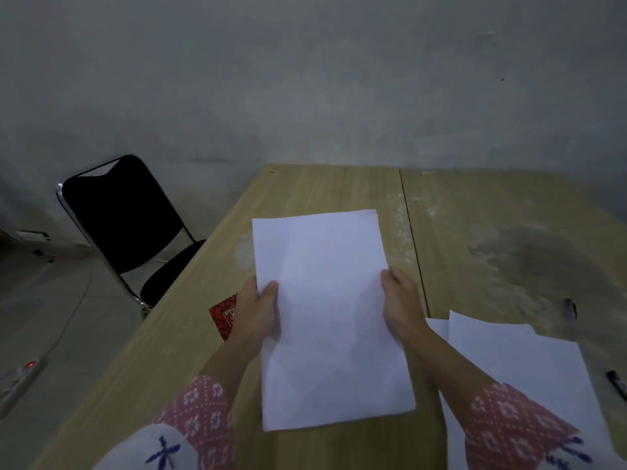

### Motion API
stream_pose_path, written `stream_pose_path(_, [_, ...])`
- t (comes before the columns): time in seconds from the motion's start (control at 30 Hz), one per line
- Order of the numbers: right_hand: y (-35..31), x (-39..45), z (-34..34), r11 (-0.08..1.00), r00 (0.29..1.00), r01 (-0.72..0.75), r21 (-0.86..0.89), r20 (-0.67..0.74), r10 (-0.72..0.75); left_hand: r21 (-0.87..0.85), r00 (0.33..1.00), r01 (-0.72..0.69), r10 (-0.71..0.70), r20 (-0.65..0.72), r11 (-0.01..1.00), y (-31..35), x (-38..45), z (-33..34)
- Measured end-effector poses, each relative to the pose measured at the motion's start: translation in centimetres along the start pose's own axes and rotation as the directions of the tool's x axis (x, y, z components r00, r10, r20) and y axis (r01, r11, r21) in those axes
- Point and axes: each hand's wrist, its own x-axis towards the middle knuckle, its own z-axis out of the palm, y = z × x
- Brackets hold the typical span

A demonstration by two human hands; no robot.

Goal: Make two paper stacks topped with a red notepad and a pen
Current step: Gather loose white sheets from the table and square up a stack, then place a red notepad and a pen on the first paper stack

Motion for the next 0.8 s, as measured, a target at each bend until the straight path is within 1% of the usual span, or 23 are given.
stream_pose_path(0.07, [1.0,0.4,1.2,0.995,1.0,-0.002,-0.097,-0.001,0.002,0.021,0.998,0.053,-0.054,0.037,0.998,-0.9,1.3,-0.9])
stream_pose_path(0.17, [3.0,0.4,2.4,0.963,1.0,0.02,-0.269,0.023,-0.015,0.051,0.99,0.136,-0.138,0.043,0.989,-2.4,3.2,-1.7])
stream_pose_path(0.23, [4.3,0.5,3.0,0.938,0.999,0.036,-0.346,0.019,-0.031,0.036,0.975,0.209,-0.211,0.063,0.977,-3.7,4.4,-1.9])
stream_pose_path(0.33, [6.0,1.1,3.6,0.919,1.0,-0.017,-0.394,-0.01,0.014,0.022,0.954,0.279,-0.28,0.105,0.96,-5.5,6.0,-1.5])
stream_pose_path(0.4, [6.6,1.4,3.5,0.914,0.999,-0.044,-0.403,-0.014,0.042,0.081,0.949,0.272,-0.281,0.145,0.959,-6.0,6.8,-1.2])
stream_pose_path(0.5, [7.6,2.8,3.1,0.906,0.998,-0.062,-0.419,-0.018,0.06,0.216,0.944,0.198,-0.245,0.219,0.956,-6.1,8.4,-0.4])
stream_pose_path(0.57, [8.1,4.2,2.6,0.904,0.997,-0.078,-0.42,-0.014,0.079,0.328,0.962,0.112,-0.185,0.2,0.938,-6.4,10.0,0.4])
stream_pose_path(0.63, [8.7,5.6,1.9,0.883,0.997,-0.073,-0.463,-0.014,0.075,0.462,0.983,0.009,-0.092,0.157,0.887,-6.8,11.7,1.0])
stream_pose_path(0.67, [8.8,6.1,1.4,0.868,0.997,-0.072,-0.491,-0.015,0.075,0.526,0.984,-0.08,-0.018,0.179,0.847,-7.2,12.5,1.1])
stream_pose_path(0.73, [9.8,7.2,0.7,0.847,0.997,-0.075,-0.526,-0.009,0.082,0.629,0.939,-0.288,0.085,0.332,0.722,-8.7,14.7,1.6])
stream_pose_path(0.8, [10.7,7.7,0.3,0.84,0.996,-0.08,-0.537,-0.012,0.087,0.662,0.88,-0.412,0.085,0.467,0.626,-9.6,16.4,2.0])
